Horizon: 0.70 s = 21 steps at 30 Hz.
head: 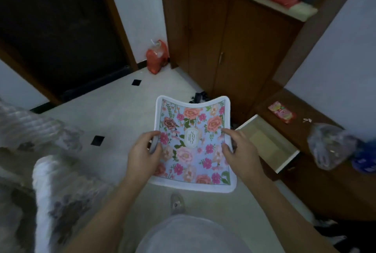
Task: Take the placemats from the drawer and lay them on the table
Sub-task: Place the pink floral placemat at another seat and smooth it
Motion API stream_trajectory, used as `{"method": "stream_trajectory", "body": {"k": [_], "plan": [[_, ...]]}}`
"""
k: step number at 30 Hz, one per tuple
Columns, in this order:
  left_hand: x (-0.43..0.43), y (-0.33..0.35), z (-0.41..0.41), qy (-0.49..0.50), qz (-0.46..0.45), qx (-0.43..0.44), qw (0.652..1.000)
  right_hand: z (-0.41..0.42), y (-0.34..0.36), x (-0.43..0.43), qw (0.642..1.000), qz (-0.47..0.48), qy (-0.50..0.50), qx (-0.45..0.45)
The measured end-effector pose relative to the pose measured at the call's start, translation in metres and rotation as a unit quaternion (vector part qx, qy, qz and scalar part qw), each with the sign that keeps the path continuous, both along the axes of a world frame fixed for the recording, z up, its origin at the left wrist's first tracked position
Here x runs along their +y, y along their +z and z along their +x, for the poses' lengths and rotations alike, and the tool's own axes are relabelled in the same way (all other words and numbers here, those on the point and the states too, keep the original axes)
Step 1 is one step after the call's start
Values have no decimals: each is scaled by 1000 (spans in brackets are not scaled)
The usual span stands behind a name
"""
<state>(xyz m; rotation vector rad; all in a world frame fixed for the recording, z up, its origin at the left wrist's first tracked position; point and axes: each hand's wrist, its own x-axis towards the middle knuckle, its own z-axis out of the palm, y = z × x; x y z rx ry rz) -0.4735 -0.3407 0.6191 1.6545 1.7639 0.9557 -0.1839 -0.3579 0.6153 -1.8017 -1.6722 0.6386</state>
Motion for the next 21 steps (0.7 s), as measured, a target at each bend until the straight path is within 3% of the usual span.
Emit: {"method": "stream_trajectory", "body": {"k": [6, 11, 15, 21], "plan": [[110, -6, 22, -91, 16, 7, 996, 12, 5, 63, 997, -1, -78, -3], [179, -2, 17, -94, 11, 12, 995, 9, 9, 130, 997, 1, -76, 6], [227, -7, -6, -46, 4, 16, 999, -7, 4, 212, 1000, -9, -26, 10], [280, -9, -55, 103, -23, -2, 994, -61, -1, 358, 992, -8, 119, 37]]}}
